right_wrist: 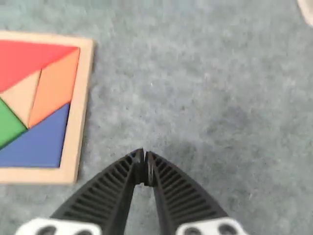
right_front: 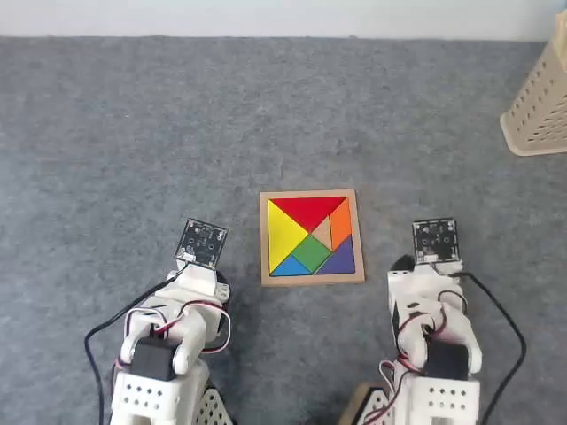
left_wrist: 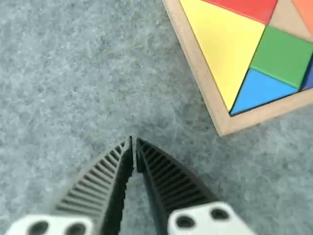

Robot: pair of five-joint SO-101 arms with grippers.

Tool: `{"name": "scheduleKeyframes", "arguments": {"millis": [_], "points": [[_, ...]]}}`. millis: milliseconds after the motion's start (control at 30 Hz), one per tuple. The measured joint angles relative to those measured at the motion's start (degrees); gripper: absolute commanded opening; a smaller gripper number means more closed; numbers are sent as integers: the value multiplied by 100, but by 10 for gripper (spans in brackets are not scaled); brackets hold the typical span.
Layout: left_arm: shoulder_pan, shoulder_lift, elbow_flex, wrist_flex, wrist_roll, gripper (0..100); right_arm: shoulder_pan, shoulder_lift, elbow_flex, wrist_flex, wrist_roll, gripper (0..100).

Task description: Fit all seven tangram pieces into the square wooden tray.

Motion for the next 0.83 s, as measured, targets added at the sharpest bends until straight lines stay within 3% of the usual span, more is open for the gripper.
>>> {"name": "scheduleKeyframes", "arguments": {"millis": [333, 833], "points": [[0, 0, 0, 0, 0, 12, 26, 0, 0, 738, 0, 6], [0, 0, 0, 0, 0, 12, 18, 0, 0, 774, 0, 6]]}}
